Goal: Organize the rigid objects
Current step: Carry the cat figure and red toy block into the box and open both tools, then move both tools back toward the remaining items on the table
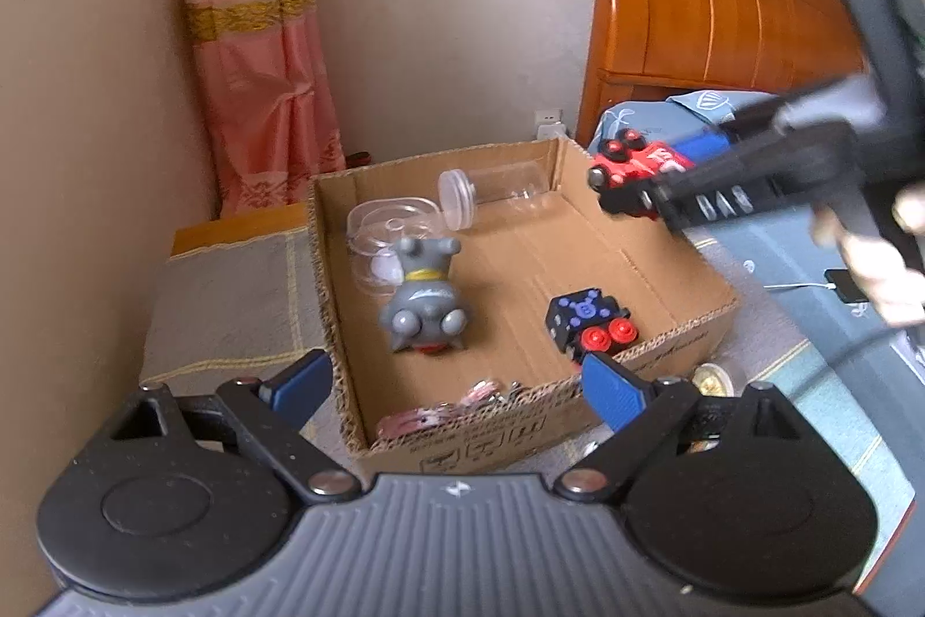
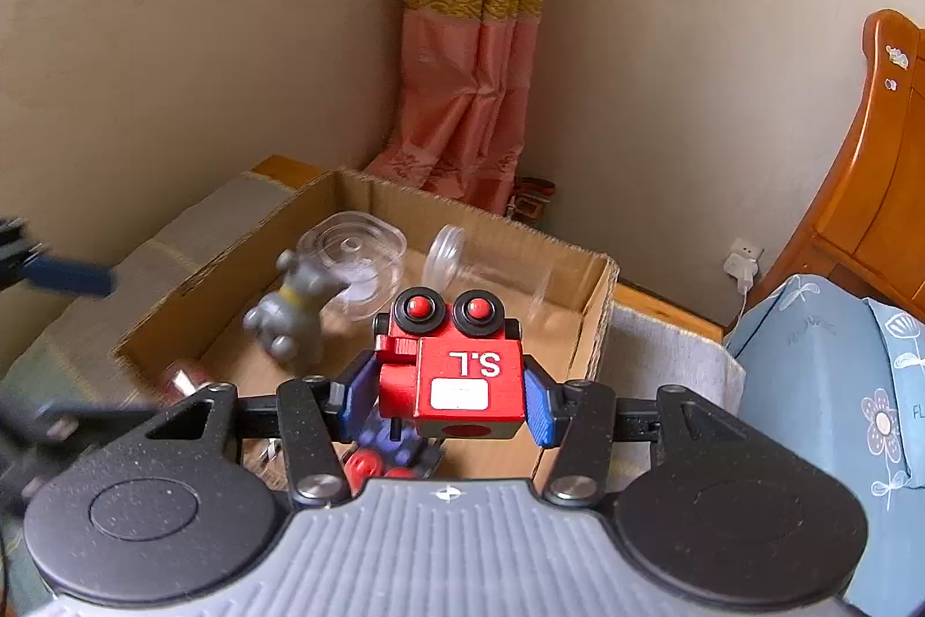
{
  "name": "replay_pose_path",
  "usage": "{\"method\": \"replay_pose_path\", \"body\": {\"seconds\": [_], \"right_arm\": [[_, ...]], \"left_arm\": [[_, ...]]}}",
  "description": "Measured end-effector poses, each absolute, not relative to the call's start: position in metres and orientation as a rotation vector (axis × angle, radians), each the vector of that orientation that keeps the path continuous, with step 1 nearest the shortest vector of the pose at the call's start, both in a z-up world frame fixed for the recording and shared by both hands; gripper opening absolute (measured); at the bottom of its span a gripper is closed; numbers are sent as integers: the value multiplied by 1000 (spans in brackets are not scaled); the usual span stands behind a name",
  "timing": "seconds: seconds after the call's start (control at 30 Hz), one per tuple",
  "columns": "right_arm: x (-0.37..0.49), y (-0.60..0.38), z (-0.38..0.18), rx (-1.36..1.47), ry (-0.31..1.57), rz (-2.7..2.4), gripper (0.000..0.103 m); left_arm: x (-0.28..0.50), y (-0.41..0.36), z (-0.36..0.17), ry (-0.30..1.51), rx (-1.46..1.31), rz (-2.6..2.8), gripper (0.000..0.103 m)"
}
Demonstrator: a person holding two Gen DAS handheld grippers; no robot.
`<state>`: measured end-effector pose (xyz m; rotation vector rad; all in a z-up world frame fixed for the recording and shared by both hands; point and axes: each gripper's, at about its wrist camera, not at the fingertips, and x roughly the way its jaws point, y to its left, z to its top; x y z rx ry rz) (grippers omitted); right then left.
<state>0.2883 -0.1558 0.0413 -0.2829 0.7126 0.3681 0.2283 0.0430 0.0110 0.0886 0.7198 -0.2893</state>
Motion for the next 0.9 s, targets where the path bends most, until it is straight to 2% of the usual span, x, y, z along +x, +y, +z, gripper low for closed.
{"method": "replay_pose_path", "body": {"seconds": [0.03, 0.07, 0.1, 0.17, 0.2, 0.57, 0.9], "right_arm": [[293, -155, 41, -288, 701, 362, 57], [296, -155, 42, -294, 685, 353, 62], [301, -155, 43, -294, 680, 347, 77], [304, -156, 45, -270, 674, 360, 100], [301, -158, 46, -255, 662, 369, 103], [243, -172, 41, -225, 707, 406, 103], [192, -201, -3, -146, 776, 320, 103]], "left_arm": [[226, 43, 12, 718, 92, -283, 93], [224, 43, 12, 717, 94, -279, 93], [223, 44, 12, 720, 95, -278, 93], [221, 46, 12, 723, 94, -279, 94], [218, 46, 13, 722, 95, -280, 94], [202, 44, 9, 738, 81, -292, 94], [182, 39, -9, 774, 62, -273, 97]]}}
